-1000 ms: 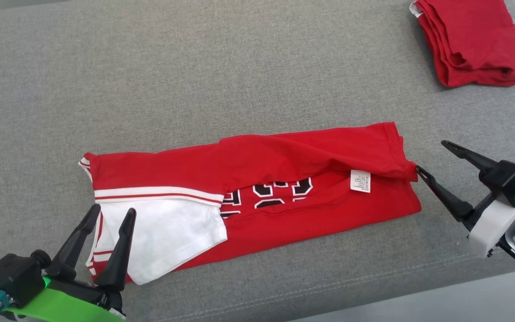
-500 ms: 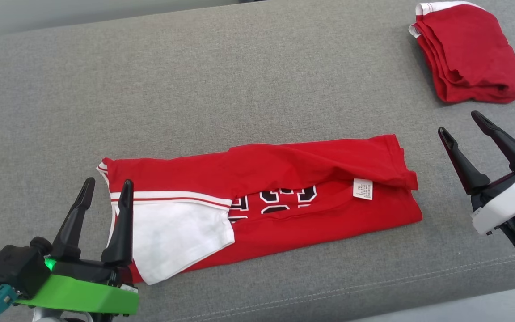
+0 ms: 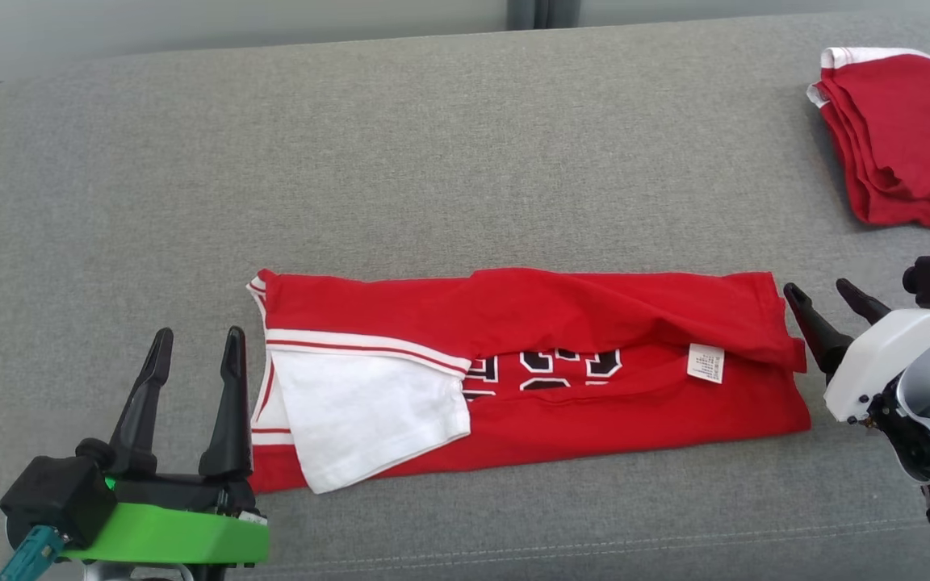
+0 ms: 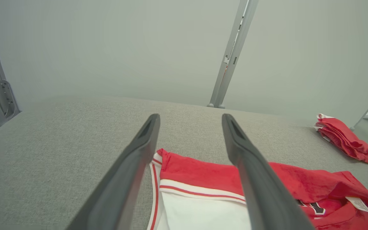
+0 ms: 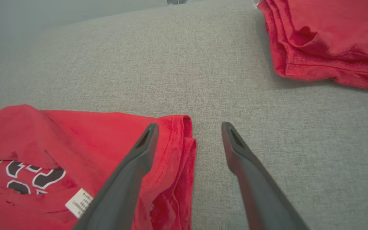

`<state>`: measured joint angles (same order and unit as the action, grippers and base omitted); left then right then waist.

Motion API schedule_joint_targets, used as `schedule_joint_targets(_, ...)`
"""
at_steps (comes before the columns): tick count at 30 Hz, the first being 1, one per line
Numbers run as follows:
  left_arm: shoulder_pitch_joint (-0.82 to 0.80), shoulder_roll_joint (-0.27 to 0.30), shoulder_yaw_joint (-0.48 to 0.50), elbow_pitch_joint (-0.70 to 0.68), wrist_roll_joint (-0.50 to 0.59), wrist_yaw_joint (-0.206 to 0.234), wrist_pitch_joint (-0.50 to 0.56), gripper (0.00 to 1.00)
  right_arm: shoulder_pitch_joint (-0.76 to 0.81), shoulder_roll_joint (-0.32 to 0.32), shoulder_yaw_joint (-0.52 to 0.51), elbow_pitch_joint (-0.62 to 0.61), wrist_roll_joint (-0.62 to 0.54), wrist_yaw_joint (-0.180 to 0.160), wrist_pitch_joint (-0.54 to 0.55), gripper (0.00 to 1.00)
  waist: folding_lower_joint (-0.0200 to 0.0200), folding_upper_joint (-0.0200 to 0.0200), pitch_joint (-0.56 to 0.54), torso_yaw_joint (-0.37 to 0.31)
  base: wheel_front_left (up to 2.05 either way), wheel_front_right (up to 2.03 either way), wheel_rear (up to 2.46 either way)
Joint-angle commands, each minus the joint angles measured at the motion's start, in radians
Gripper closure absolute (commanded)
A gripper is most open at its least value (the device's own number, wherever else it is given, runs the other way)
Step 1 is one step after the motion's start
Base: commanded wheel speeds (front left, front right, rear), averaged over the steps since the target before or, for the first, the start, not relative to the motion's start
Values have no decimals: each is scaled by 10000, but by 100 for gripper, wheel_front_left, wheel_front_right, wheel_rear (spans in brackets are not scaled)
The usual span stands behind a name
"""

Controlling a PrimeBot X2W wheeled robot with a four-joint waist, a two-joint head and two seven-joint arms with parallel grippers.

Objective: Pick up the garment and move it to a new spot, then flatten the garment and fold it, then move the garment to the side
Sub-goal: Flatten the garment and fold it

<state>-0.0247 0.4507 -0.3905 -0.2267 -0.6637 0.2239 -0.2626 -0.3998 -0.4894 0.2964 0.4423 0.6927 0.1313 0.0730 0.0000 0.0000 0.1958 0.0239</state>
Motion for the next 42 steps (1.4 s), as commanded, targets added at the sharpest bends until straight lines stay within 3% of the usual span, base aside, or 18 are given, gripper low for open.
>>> schedule_joint_targets(1, 164, -111, 48, 6, 109, -35, -23, 0, -116, 55, -108, 150, 100, -11, 183, 0, 0, 0, -116, 271, 0, 0, 0)
schedule_joint_targets(11, 432, -587, 255, 276, 351, -423, -23, 0, 299, 559, -774, 1274, -36, -11, 1673, 0, 0, 0, -270, 807, 0, 0, 0)
schedule_joint_targets(22, 719, -798, 505, 311, 494, -624, -24, 0, 1195, 1204, -829, 1218, -58, -5, 2146, 0, 0, 0, -393, 930, 0, 0, 0)
schedule_joint_targets(23, 735, -807, 516, 319, 505, -639, -24, 0, 1221, 1260, -795, 1198, -109, -3, 2135, 5, 0, 0, -398, 926, 0, 0, 0)
schedule_joint_targets(24, 739, -815, 524, 330, 518, -655, -24, 0, 1219, 1290, -755, 1173, -159, -3, 2082, 50, 0, 0, -403, 923, 0, 0, 0)
schedule_joint_targets(26, 739, -831, 529, 342, 524, -683, -24, 0, 1154, 1306, -716, 1174, -364, -3, 1909, 70, 0, 0, -409, 919, 0, 0, 0)
schedule_joint_targets(28, 759, -839, 547, 359, 546, -712, -24, 0, 1023, 1397, -778, 1309, -511, -5, 1693, 100, 0, 0, -422, 913, 0, 0, 0)
schedule_joint_targets(37, 872, -814, 620, 364, 529, -727, -24, 0, 294, 1734, -1436, 1747, 238, -6, 1281, 100, 0, 0, -440, 743, 0, 0, 0)
schedule_joint_targets(42, 899, -838, 596, 306, 494, -739, -24, 0, -18, 1464, -1776, 1604, 875, -8, 1553, 100, 0, 0, -393, 495, 0, 0, 0)
